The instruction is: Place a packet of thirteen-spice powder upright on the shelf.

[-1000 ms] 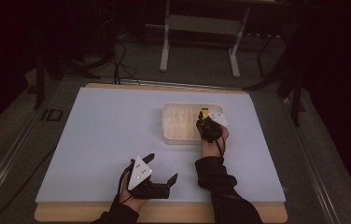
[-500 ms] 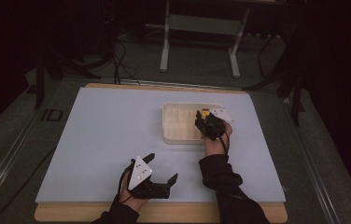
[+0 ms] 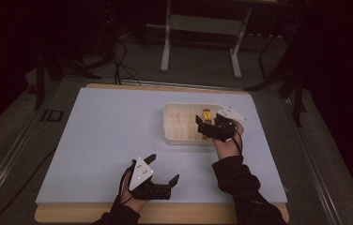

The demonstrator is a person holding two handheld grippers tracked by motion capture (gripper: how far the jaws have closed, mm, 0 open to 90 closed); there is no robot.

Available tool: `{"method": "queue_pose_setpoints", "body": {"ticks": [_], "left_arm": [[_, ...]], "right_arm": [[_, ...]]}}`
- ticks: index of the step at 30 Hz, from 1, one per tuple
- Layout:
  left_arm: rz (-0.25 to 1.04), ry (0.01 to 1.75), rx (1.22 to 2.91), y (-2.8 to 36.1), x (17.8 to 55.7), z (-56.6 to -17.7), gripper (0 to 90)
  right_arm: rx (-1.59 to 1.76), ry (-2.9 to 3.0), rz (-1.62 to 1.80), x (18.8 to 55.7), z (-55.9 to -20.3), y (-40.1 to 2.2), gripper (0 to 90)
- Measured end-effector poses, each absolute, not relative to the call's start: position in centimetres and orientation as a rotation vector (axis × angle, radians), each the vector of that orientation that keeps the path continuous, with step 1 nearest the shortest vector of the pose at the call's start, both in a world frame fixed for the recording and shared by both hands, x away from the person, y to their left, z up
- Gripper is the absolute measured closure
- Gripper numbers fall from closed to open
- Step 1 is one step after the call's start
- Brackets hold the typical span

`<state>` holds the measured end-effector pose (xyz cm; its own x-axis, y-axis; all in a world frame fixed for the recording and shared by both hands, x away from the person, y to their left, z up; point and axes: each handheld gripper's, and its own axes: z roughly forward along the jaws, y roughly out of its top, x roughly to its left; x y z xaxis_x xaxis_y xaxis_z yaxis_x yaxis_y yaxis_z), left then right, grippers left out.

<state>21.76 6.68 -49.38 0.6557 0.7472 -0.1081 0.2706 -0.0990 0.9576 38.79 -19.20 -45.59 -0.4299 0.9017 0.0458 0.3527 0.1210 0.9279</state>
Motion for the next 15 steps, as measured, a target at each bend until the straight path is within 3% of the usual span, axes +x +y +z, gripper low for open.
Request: {"method": "queue_pose_setpoints", "body": {"ticks": [15], "left_arm": [[0.473,0.845,1.668,6.8,21.7,-49.3,1.3]], "right_arm": [[1.058,1.985,1.351,34.7,-43.7,-21.5,13.5]]}}
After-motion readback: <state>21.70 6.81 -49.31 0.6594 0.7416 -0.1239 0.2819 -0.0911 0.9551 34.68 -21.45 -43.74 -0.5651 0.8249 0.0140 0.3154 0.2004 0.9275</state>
